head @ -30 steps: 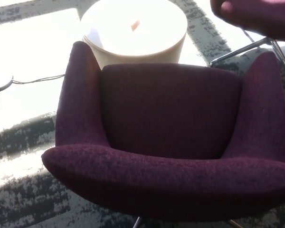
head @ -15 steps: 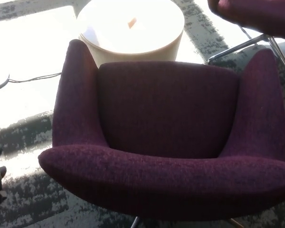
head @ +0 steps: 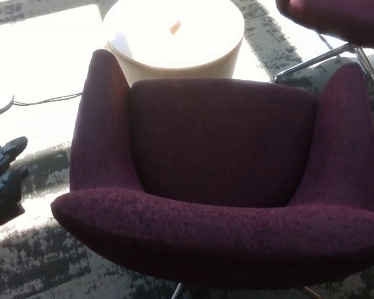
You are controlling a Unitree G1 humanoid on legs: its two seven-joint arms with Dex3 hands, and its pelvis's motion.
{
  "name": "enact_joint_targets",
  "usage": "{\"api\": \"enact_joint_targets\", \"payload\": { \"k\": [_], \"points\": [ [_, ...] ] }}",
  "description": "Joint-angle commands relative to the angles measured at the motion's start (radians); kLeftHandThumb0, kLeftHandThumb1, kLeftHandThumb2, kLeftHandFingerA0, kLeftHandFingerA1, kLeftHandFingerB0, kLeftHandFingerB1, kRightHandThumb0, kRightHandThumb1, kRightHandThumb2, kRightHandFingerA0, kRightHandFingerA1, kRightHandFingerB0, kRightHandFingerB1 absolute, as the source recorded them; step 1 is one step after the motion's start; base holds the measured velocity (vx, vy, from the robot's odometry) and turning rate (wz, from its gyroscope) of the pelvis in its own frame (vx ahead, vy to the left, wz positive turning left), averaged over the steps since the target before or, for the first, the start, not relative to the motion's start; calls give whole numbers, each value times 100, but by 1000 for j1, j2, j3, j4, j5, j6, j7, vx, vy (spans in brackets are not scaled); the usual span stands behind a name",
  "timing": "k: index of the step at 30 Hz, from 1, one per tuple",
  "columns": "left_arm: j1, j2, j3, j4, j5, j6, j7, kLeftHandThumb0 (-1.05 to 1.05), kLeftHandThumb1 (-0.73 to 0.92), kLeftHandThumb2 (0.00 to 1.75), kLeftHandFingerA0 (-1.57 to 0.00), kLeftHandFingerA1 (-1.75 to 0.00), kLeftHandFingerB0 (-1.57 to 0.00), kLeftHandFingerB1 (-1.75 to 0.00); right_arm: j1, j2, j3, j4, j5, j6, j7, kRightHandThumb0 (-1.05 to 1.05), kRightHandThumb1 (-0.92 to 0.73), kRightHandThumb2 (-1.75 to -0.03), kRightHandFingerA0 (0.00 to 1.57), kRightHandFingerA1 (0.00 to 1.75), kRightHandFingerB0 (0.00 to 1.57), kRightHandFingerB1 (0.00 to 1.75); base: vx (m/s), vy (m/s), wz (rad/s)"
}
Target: The robot stands in front of a sofa and uses its left hand to push the left side of the sofa
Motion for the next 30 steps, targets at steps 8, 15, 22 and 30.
{"api": "enact_joint_targets", "payload": {
  "k": [8,15,22,30],
  "points": [
    [-35,-12,-109,-29,84,28,51,-77,76,118,-4,-45,-3,-35,-5,-20,3,8,6,-17,-9,-58,-76,-63,55,42,50,39,0,0,0],
    [-22,-37,-144,-91,79,110,47,-90,79,118,-7,-34,-10,-28,-3,-16,-3,5,14,-20,-5,-57,-76,-63,55,42,51,40,0,0,0],
    [6,-63,-181,-158,91,105,27,-87,75,115,-7,-40,-7,-29,-7,-17,-3,6,13,-23,-5,-61,-72,-65,57,44,50,40,0,0,0],
    [67,-81,-258,-273,134,115,34,-98,85,80,-9,-33,-12,-25,-9,-16,-1,7,14,-16,-5,-57,-76,-63,55,42,52,40,0,0,0]
  ]
}}
